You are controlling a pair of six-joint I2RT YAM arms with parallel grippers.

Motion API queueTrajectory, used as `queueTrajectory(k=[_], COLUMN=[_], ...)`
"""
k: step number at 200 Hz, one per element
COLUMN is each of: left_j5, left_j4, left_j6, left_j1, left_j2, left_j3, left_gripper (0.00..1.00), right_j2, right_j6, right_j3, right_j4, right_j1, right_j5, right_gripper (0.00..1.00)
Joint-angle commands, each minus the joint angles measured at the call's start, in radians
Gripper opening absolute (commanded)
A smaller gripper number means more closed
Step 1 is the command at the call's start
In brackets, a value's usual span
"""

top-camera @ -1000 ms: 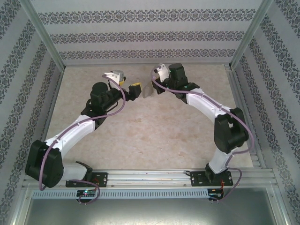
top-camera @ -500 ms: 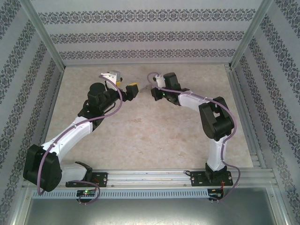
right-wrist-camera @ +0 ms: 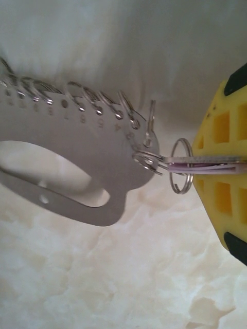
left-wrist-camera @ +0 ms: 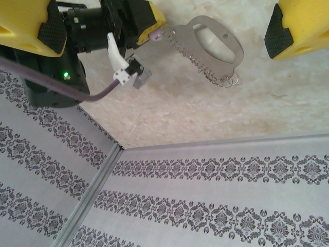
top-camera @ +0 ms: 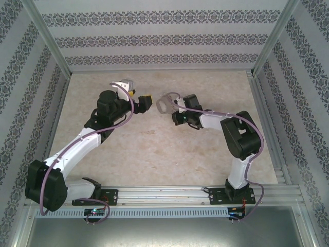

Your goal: Put the keys on the keyring

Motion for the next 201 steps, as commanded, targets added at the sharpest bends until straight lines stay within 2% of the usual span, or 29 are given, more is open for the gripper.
queueTrajectory(k=[1, 21, 39, 58, 84, 101, 118, 126, 157, 183, 201], left_j5=[0.027, 0.034, 0.039, 0.043, 0.058, 0.067, 0.065, 0.061, -0.033, -0.183, -0.293], left_j4=[-0.043, -0.065, -0.07, -0.082, -0.099, -0.1, -0.103, -0.103, -0.046, 0.028, 0.142], left_j6=[-0.021, -0.019, -0.021, -0.02, -0.017, -0.02, -0.022, -0.018, -0.004, 0.072, 0.153], left_j1=[0.012, 0.012, 0.012, 0.011, 0.012, 0.012, 0.012, 0.011, 0.012, 0.012, 0.012], left_j2=[-0.021, -0.016, -0.015, -0.016, -0.015, -0.017, -0.02, -0.025, -0.064, -0.124, -0.164], left_j3=[0.046, 0.062, 0.067, 0.072, 0.08, 0.079, 0.074, 0.069, 0.003, -0.08, -0.171], left_gripper=[1.0, 1.0, 1.0, 1.0, 1.0, 1.0, 1.0, 1.0, 1.0, 1.0, 1.0], right_j2=[-0.02, -0.017, -0.05, -0.122, -0.281, -0.396, -0.499, -0.549, -0.711, -0.815, -0.872], right_j6=[0.048, 0.066, 0.079, 0.101, 0.13, 0.13, 0.132, 0.135, 0.138, 0.134, 0.133], right_j3=[-0.042, -0.067, -0.102, -0.152, -0.231, -0.27, -0.29, -0.298, -0.296, -0.297, -0.318], right_j4=[0.01, 0.011, 0.014, 0.002, -0.033, -0.076, -0.12, -0.136, -0.216, -0.246, -0.22], right_j1=[0.018, 0.028, 0.045, 0.06, 0.067, 0.063, 0.047, 0.035, -0.018, -0.068, -0.11], right_j5=[0.008, -0.002, -0.005, -0.028, -0.05, -0.035, -0.019, -0.006, 0.113, 0.327, 0.466], right_gripper=[0.0, 0.0, 0.12, 0.38, 0.64, 0.79, 0.87, 0.96, 0.98, 0.98, 0.98])
